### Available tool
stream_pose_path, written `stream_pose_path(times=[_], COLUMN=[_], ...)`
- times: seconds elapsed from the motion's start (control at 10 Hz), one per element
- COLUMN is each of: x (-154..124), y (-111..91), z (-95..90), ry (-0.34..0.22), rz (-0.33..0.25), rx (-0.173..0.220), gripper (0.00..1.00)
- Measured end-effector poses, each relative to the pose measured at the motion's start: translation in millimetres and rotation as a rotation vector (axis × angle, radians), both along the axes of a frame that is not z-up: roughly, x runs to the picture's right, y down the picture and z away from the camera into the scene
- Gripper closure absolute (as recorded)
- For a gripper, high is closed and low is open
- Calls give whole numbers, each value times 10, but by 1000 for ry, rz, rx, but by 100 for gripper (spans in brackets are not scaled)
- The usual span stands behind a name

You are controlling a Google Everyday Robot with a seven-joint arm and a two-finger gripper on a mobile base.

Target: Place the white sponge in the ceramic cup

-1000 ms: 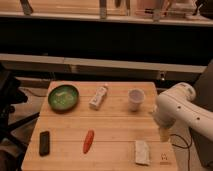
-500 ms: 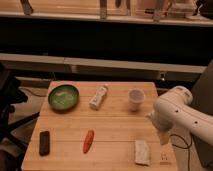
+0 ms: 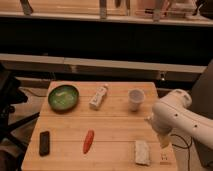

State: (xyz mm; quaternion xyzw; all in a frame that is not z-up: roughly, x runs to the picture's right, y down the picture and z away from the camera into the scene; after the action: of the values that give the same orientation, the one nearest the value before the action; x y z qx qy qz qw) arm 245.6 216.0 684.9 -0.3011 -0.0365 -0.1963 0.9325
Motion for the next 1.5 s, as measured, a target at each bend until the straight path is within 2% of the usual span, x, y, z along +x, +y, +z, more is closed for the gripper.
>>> stream_pose_path(times=[1.5], x=[-160], y=[390], z=[159], ry=[-147], rz=[-170], rx=[-31], gripper=[20])
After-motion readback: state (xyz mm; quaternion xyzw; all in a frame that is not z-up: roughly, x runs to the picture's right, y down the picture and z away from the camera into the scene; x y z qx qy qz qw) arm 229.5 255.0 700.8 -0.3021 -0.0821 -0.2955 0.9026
